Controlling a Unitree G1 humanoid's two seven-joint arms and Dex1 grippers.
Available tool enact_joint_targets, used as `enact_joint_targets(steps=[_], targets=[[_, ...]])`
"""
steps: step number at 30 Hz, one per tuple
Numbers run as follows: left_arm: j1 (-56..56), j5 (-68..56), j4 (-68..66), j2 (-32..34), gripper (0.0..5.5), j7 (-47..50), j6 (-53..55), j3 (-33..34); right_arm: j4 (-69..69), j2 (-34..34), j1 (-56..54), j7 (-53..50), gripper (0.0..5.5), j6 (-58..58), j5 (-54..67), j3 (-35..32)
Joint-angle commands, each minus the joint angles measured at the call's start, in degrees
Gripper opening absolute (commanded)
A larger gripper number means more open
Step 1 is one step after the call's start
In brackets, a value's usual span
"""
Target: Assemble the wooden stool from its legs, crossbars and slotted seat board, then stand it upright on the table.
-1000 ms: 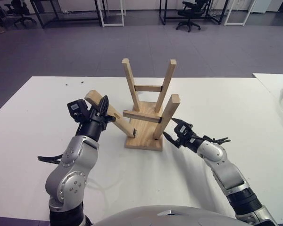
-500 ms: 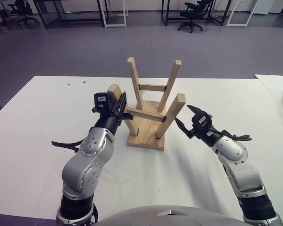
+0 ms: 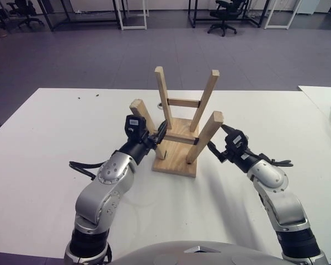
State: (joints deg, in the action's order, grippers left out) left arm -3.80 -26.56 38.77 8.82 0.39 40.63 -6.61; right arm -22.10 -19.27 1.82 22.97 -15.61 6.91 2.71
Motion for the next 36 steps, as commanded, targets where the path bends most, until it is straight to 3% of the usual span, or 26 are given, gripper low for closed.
enact_joint_targets(steps=[1, 4, 8, 11, 13, 17, 20, 25, 30, 33, 36], targets=[[1.0, -11.2, 5.3, -3.1, 3.88, -3.7, 0.6, 3.4, -3.5, 1.7, -3.8, -3.3, 3.48, -4.1, 6.4, -7.9], [-0.4, -19.8, 10.0, 2.1, 3.88, -8.2, 1.7, 8.6, -4.7, 0.6, -8.7, -5.7, 3.48, -8.0, 12.7, -16.2], [-22.0, -32.2, 4.0, 13.1, 3.88, -12.1, 0.5, 21.0, -8.3, -1.6, -20.4, -8.4, 3.48, -16.5, 28.2, -24.5], [-32.3, -31.8, -5.5, 18.3, 3.88, -15.3, 0.6, 21.7, -9.1, -3.7, -28.4, -10.6, 3.48, -23.3, 39.4, -25.9], [-27.5, -26.6, -7.4, 19.7, 3.88, -19.1, -0.3, 16.7, -8.4, -4.4, -27.4, -11.2, 3.48, -28.6, 42.0, -23.0], [-6.7, -11.5, -9.3, 19.3, 3.88, -27.2, -10.9, 1.6, -5.9, -3.3, -14.9, -11.4, 3.48, -36.1, 41.4, -14.9], [-2.3, -5.6, -16.3, 17.3, 3.88, -30.2, -17.2, -3.0, -6.9, -2.9, -10.4, -12.8, 3.48, -36.4, 40.4, -12.6], [-14.7, -21.3, -13.5, 11.6, 3.88, -26.1, -11.8, 7.8, -9.5, -3.2, -12.2, -13.1, 3.48, -32.5, 42.0, -14.8], [-20.0, -33.7, -9.1, 14.2, 3.88, -16.8, -7.9, 19.8, -11.6, -2.2, -15.0, -16.9, 3.48, -25.3, 42.9, -22.3], [-16.3, -31.4, -8.1, 17.5, 3.88, -12.6, -6.7, 23.9, -11.6, -1.9, -12.6, -20.1, 3.48, -24.0, 41.2, -25.2], [-7.4, -23.5, -7.2, 17.3, 3.88, -6.8, -5.2, 21.6, -11.2, -2.4, -8.6, -23.6, 3.48, -25.4, 37.8, -25.2]])
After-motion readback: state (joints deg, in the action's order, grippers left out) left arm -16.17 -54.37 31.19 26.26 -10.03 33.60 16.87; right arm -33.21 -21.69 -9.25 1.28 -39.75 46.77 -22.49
